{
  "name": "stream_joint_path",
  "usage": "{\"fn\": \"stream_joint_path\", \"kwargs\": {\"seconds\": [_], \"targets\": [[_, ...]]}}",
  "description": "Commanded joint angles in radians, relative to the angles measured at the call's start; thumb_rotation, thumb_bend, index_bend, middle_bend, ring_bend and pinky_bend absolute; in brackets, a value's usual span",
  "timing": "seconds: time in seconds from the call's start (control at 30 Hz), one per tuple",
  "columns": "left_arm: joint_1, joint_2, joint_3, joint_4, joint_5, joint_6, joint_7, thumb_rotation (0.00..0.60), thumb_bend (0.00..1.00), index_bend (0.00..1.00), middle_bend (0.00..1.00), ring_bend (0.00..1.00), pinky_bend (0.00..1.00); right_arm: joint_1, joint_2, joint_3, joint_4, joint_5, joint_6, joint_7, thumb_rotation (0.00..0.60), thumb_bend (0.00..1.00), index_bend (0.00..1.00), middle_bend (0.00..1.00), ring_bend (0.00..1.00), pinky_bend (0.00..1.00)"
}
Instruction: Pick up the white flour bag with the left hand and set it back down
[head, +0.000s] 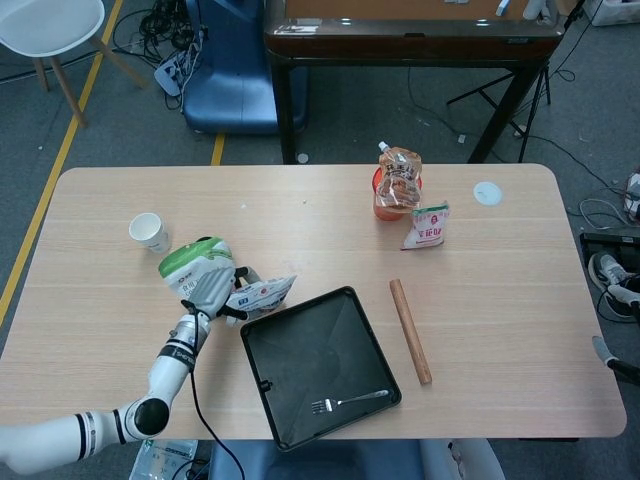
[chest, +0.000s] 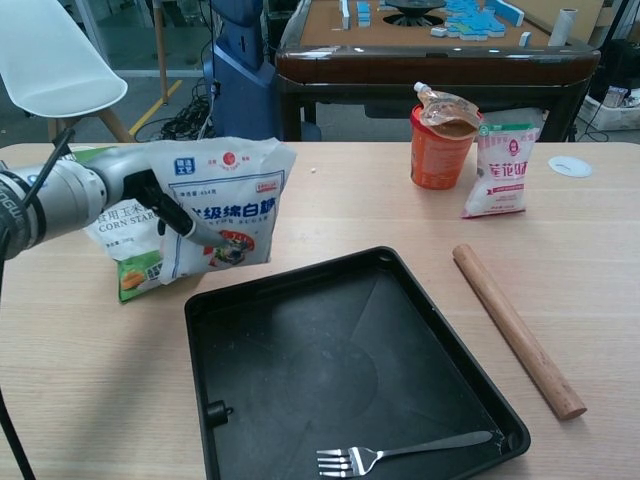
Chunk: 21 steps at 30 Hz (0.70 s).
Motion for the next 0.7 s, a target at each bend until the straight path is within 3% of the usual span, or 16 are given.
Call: {"fn": "stream_joint_path", "kwargs": {"seconds": [0.03, 0.2, 0.7], "targets": [[-0.019, -0.023, -0.015, 0.043, 0.004, -0.02, -0.067, 0.6, 0.23, 0.44, 0.63, 0.54, 0.62, 0.001, -0.001, 0.0, 0.0, 0.0, -0.002, -0.001, 0.6, 0.25, 0.25, 0.32, 0.19, 0.16], [-0.039, -0.047, -0.024, 0.085, -0.006, -0.055, -0.144, 0.6, 0.23, 0.44, 0.63, 0.54, 0.62, 0.001, -0.001, 0.0, 0.001, 0.0, -0.003, 0.0, 0.6, 0.25, 0.25, 0.32, 0.19, 0.16], [-0.102, -0.134, -0.002, 0.28, 0.109, -0.139, -0.315, 0.6, 0.23, 0.43, 0.62, 0.53, 0.57, -0.005, -0.009, 0.0, 0.028, 0.016, -0.01, 0.021, 0.6, 0.25, 0.25, 0.32, 0.2, 0.16]]}}
